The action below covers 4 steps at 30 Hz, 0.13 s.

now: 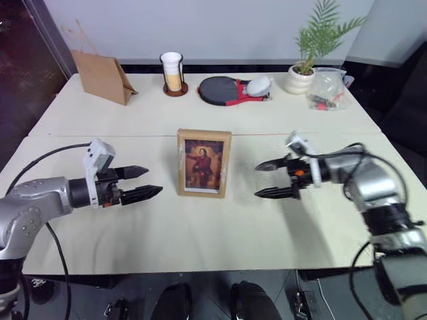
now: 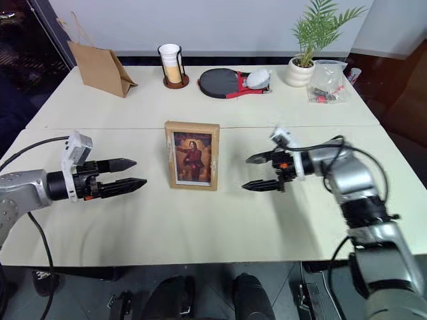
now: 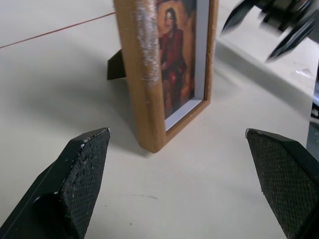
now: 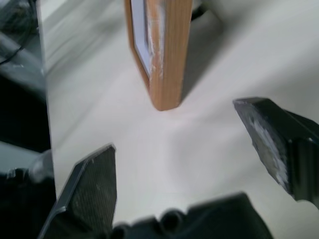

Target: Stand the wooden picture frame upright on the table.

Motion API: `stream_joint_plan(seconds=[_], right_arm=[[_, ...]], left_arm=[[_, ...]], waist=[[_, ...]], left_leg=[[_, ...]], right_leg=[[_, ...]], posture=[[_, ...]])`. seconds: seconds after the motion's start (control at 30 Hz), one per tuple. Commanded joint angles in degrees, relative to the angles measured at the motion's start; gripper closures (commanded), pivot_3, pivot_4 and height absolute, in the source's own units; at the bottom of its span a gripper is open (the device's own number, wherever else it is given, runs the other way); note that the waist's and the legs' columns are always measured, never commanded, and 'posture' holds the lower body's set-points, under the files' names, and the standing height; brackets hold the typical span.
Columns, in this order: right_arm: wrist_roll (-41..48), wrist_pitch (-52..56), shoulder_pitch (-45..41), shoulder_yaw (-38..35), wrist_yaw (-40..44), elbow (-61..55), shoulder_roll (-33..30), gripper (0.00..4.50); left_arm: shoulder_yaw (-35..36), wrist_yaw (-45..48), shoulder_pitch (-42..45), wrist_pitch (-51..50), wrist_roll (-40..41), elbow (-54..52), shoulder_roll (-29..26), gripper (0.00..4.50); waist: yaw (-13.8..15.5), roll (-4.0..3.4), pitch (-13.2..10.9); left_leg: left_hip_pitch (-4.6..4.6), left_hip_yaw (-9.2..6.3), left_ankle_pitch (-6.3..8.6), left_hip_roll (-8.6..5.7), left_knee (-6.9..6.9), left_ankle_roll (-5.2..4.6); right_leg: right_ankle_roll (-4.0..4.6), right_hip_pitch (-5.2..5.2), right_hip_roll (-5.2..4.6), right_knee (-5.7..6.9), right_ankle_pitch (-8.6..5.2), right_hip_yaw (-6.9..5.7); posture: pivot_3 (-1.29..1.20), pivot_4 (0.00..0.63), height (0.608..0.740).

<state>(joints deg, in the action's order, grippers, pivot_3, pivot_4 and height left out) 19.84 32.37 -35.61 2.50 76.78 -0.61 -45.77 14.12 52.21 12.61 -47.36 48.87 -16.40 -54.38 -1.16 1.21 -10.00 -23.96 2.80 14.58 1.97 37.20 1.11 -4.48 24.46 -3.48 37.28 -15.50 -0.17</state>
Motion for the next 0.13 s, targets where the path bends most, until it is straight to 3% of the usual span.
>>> stream_joint_plan(seconds=[0.03,0.13], right_arm=[[6.66,7.92,1.64,-6.93,-3.83,-13.85,-3.31,0.08],[8.9,11.26,3.85,-9.17,-6.17,-19.03,-5.65,0.08]], left_arm=[[4.48,0.25,-0.81,-0.1,0.58,-1.99,-1.49,0.0],[5.9,1.05,-2.23,-0.77,0.85,-1.49,-2.05,0.0]], waist=[[0.04,0.0,0.0],[0.25,0.02,0.0]], left_leg=[[0.08,0.0,0.0,0.02,-0.01,0.0],[0.33,0.0,0.0,0.04,-0.02,0.0]], right_leg=[[0.0,-0.04,0.04,0.01,0.0,0.01],[0.03,-0.3,0.07,0.0,-0.02,0.01]], posture=[[0.0,0.15,0.74],[0.0,0.15,0.74]])
